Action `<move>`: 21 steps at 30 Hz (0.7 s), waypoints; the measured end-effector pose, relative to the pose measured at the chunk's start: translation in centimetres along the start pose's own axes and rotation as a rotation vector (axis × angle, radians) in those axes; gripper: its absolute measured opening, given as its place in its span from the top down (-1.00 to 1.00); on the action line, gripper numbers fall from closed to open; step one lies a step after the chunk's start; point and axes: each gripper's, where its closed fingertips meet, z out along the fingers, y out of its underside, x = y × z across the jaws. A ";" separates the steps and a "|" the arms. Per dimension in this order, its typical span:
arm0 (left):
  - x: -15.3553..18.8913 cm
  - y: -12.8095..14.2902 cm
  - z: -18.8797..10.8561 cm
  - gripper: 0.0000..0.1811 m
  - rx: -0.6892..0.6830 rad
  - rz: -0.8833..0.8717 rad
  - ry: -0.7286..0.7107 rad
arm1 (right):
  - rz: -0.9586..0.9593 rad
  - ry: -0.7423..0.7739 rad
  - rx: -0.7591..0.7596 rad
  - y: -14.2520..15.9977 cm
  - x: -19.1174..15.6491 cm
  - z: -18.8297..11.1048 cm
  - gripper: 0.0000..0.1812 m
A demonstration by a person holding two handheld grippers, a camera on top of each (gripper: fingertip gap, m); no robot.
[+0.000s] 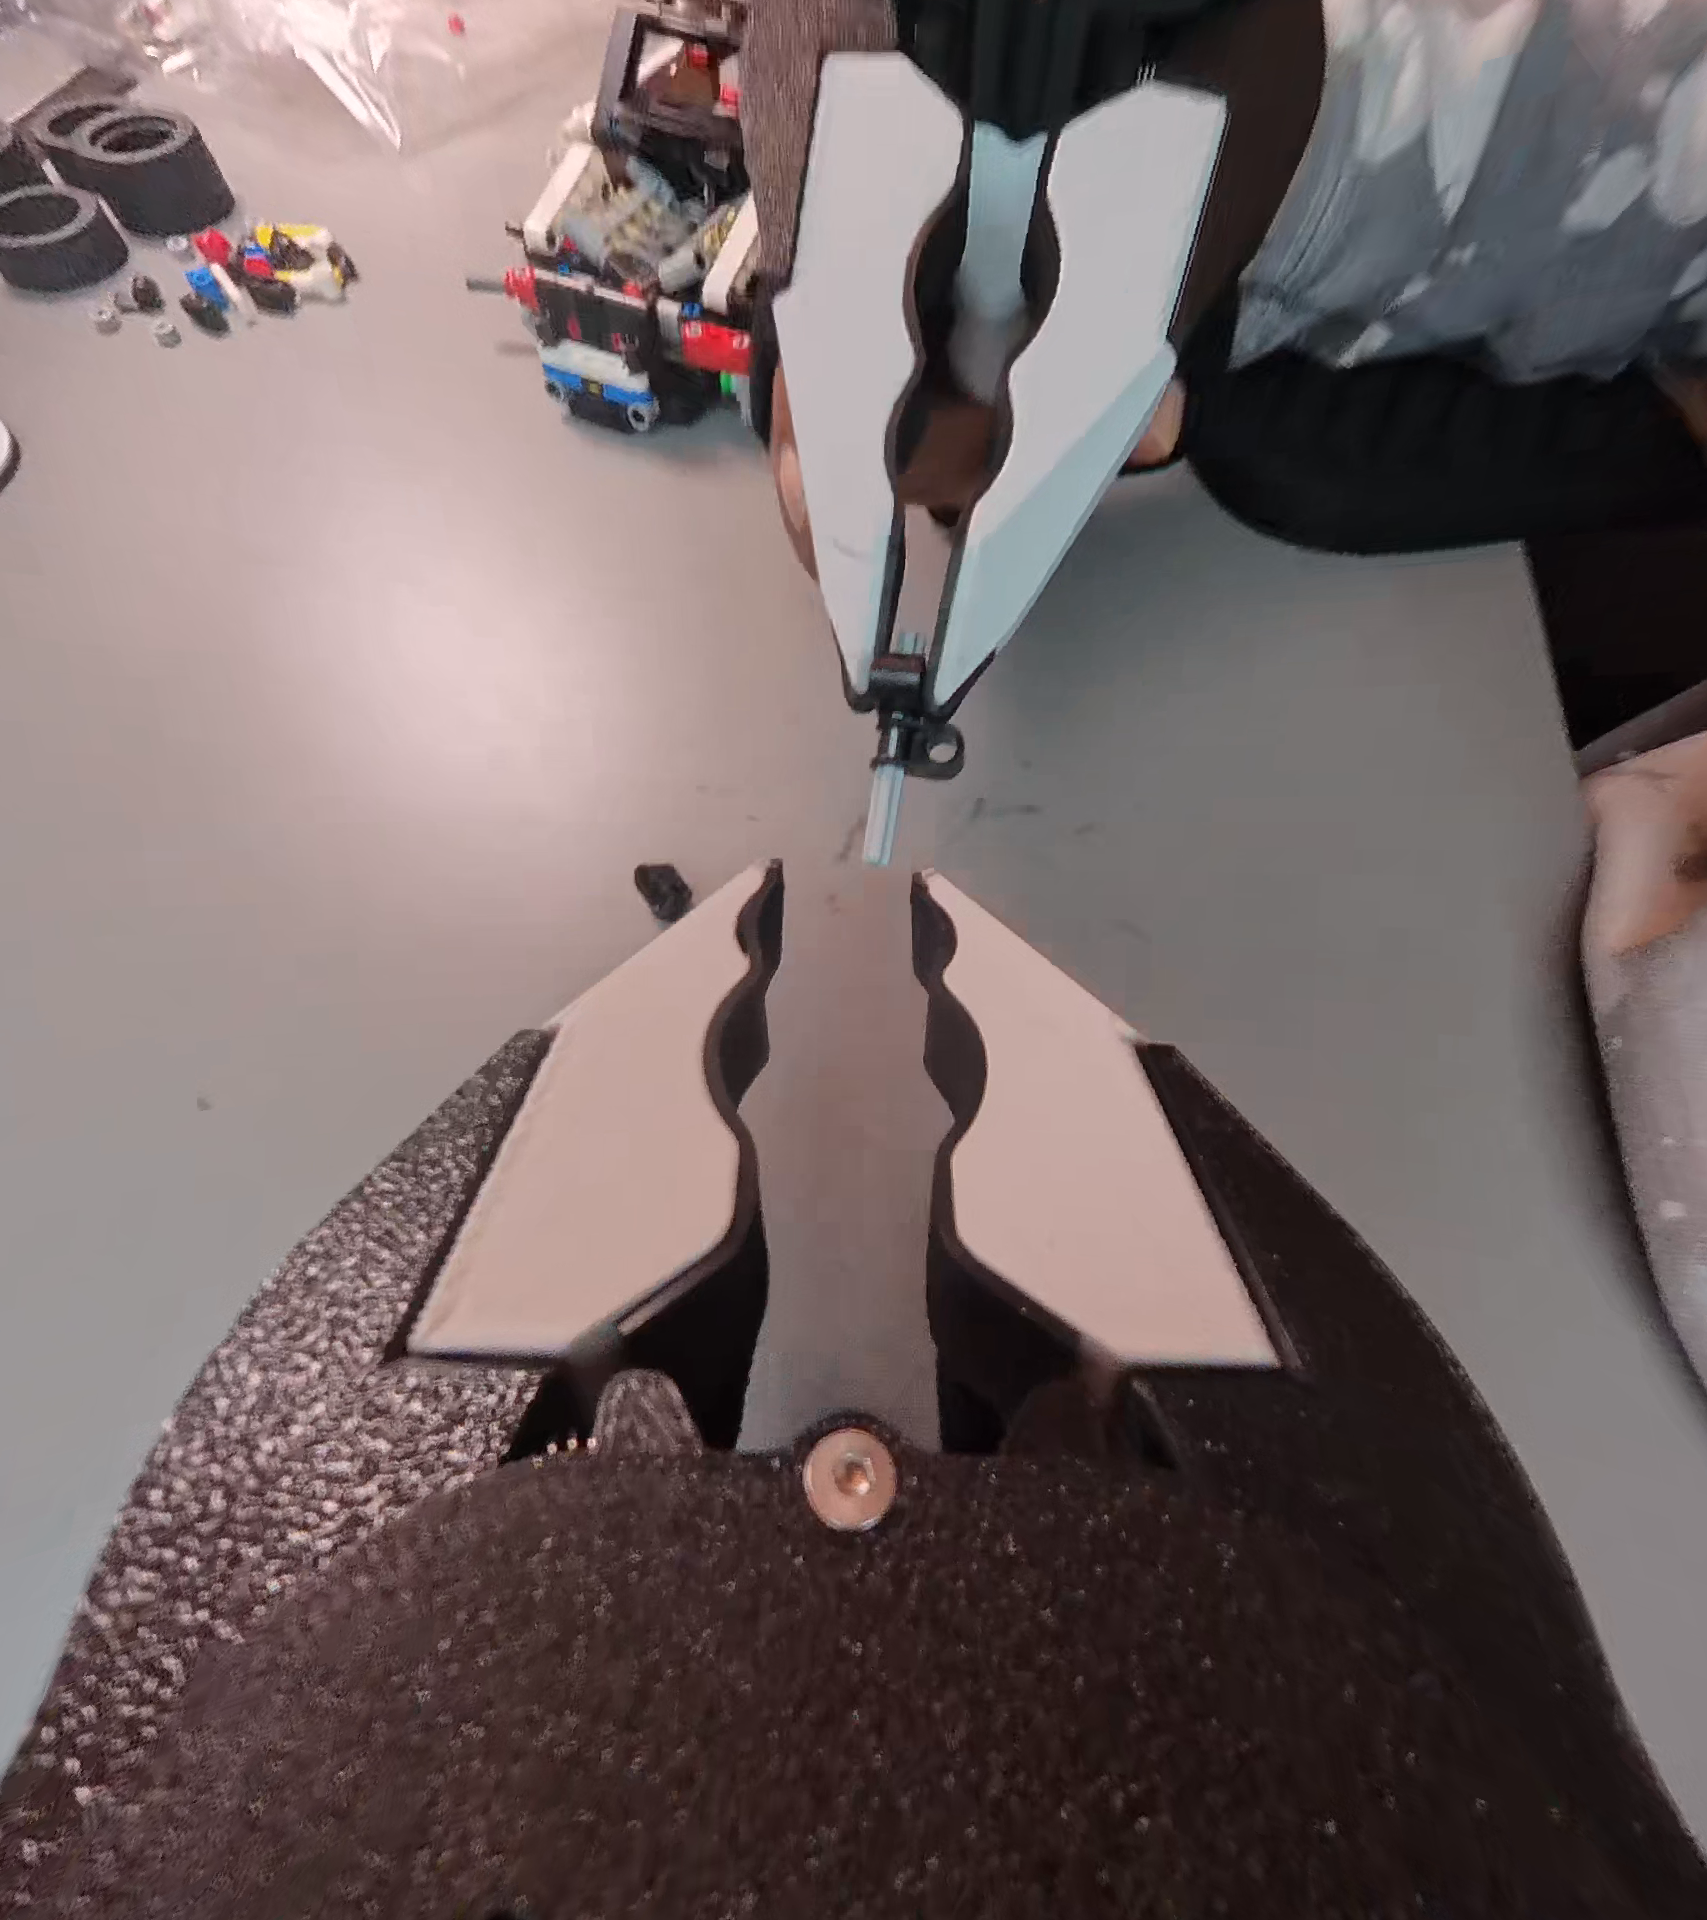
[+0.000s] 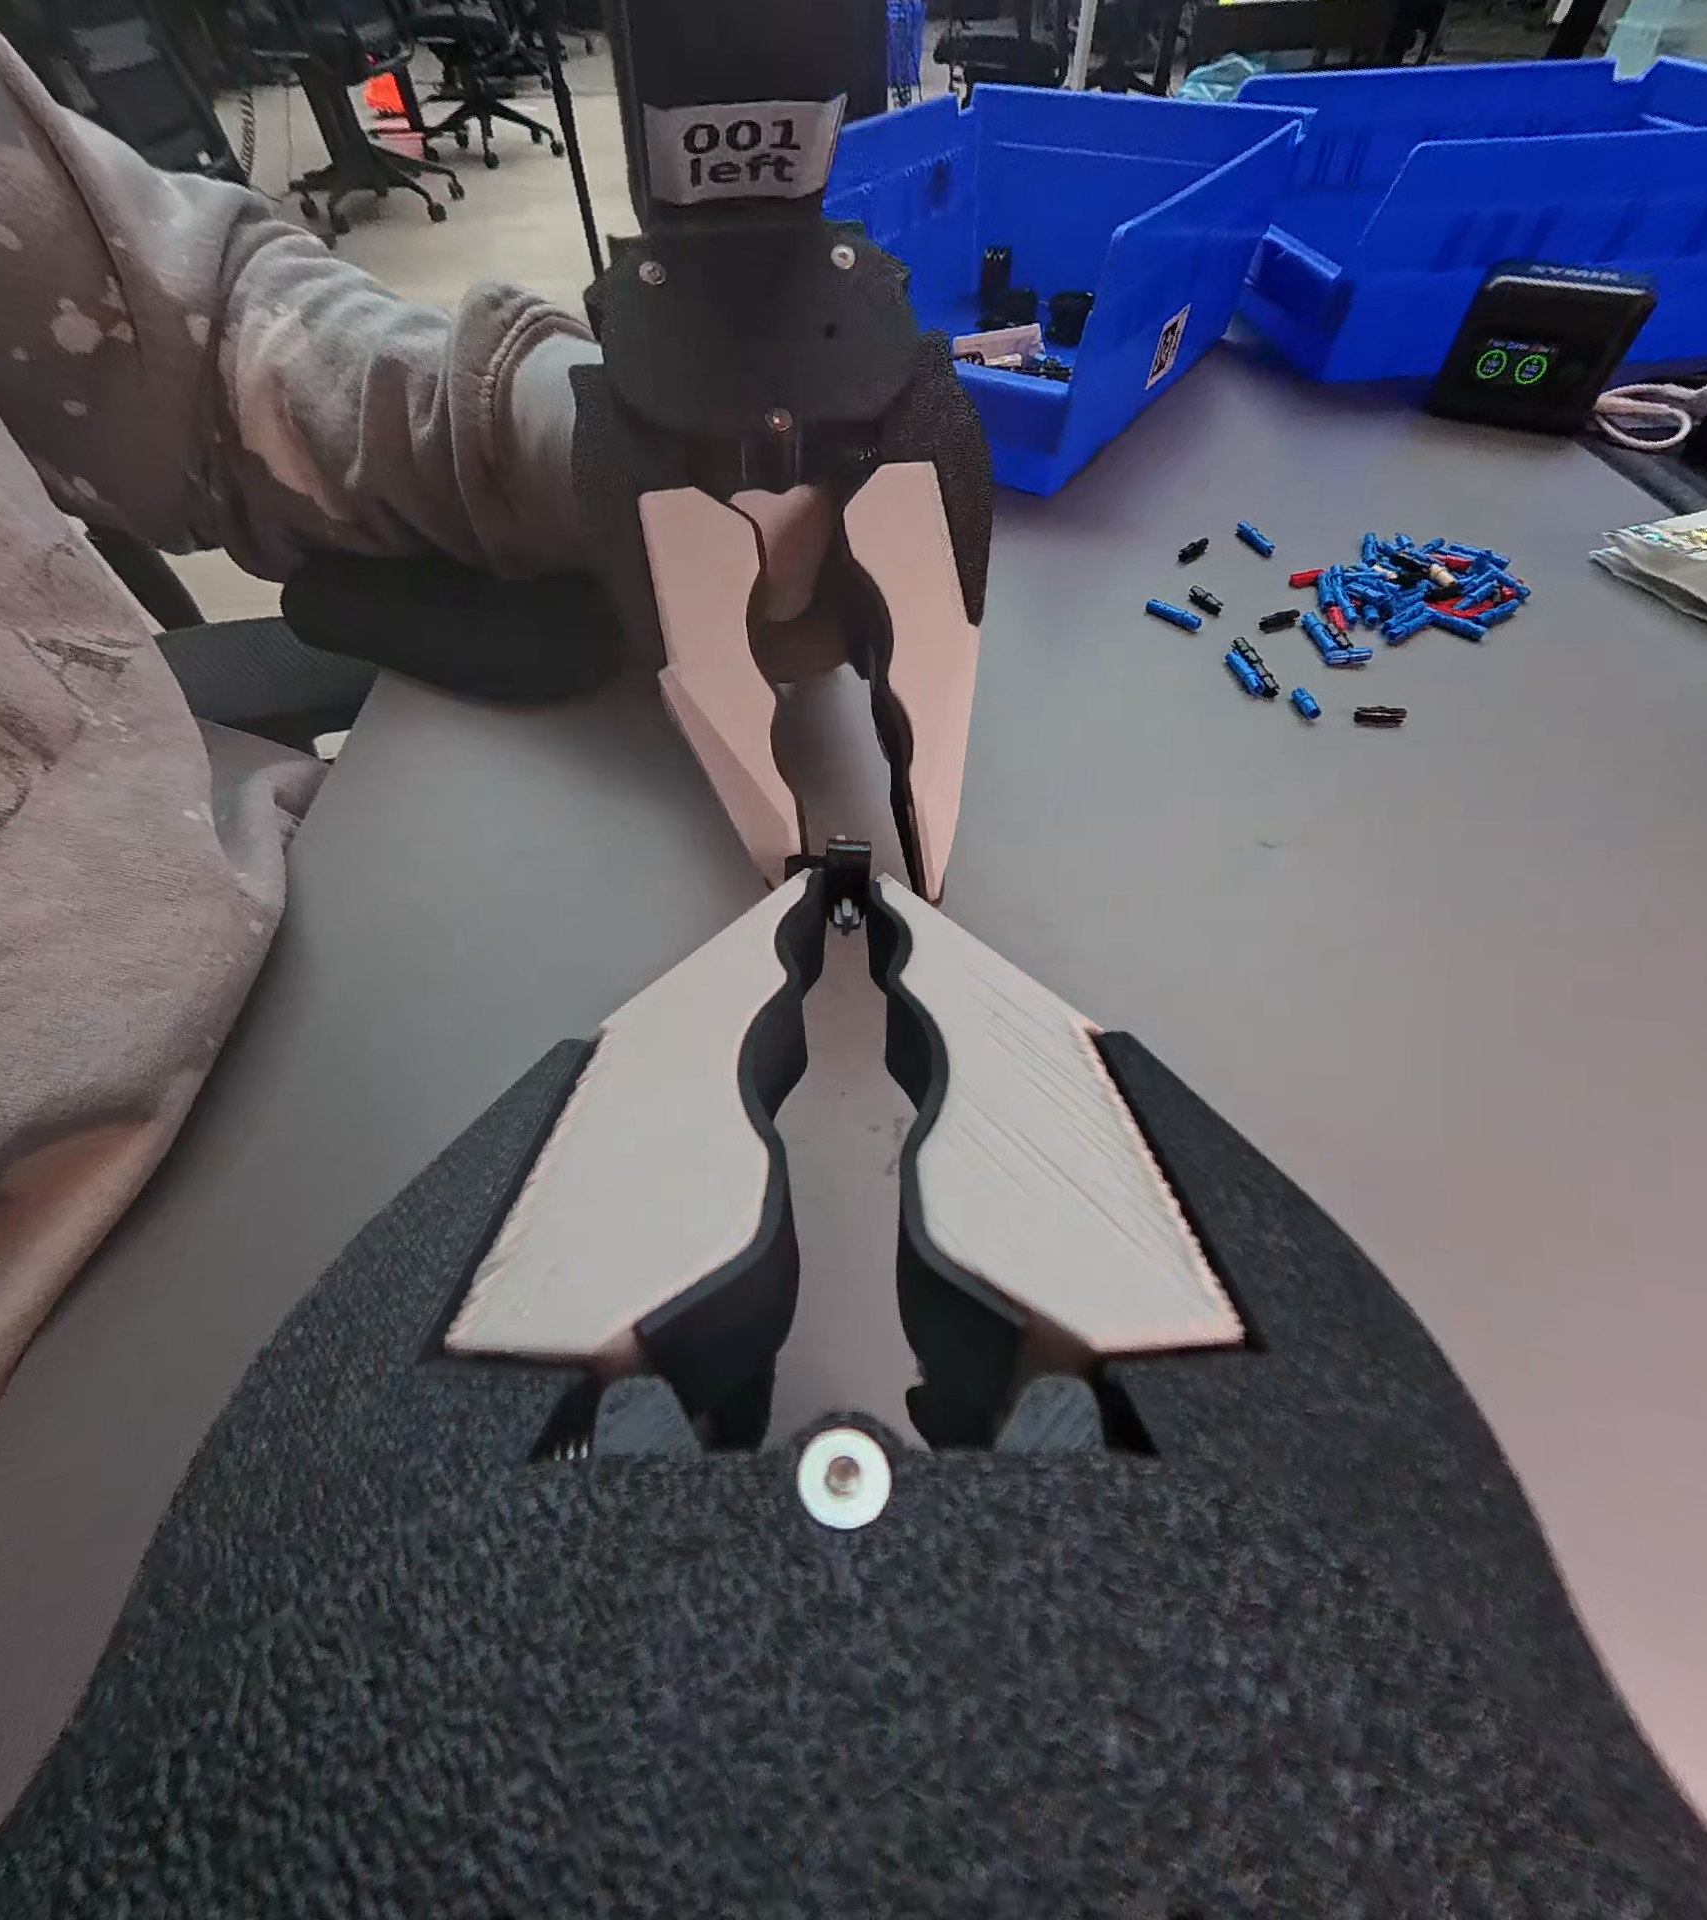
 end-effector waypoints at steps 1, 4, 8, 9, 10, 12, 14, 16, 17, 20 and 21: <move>0.2 -0.6 -0.3 0.76 0.035 -0.020 0.018 | 0.006 -0.010 0.008 -0.1 -0.2 0.1 0.92; 1.3 -1.7 -0.8 0.91 0.096 -0.059 0.101 | -0.006 -0.023 0.018 -0.5 -0.6 0.6 0.92; 2.0 -2.0 -1.1 0.95 0.106 -0.073 0.136 | -0.003 -0.057 0.035 -0.8 -1.2 0.5 0.93; 2.1 -2.1 -1.1 0.95 0.108 -0.089 0.142 | -0.002 -0.060 0.041 -0.9 -1.2 0.4 0.93; 2.2 -2.2 -1.2 0.96 0.114 -0.103 0.150 | -0.007 -0.067 0.045 -1.0 -1.3 0.3 0.93; 2.1 -2.6 -1.4 0.96 0.129 -0.110 0.139 | -0.019 -0.059 0.055 -1.4 -1.1 0.0 0.93; 2.1 -3.3 -1.6 0.96 0.162 -0.097 0.128 | -0.007 -0.072 0.081 -2.0 -1.1 -0.4 0.94; 2.3 -3.8 -1.8 0.97 0.183 -0.083 0.129 | 0.006 -0.093 0.091 -2.3 -1.3 -0.7 0.94; 2.4 -4.0 -1.9 0.97 0.190 -0.074 0.128 | 0.000 -0.098 0.096 -2.5 -1.4 -0.8 0.94; 2.5 -4.5 -2.1 0.97 0.209 -0.063 0.123 | 0.001 -0.104 0.109 -2.9 -1.4 -1.5 0.94; 2.2 -4.5 -2.4 0.97 0.211 -0.063 0.111 | 0.003 -0.088 0.125 -3.2 -1.0 -2.2 0.94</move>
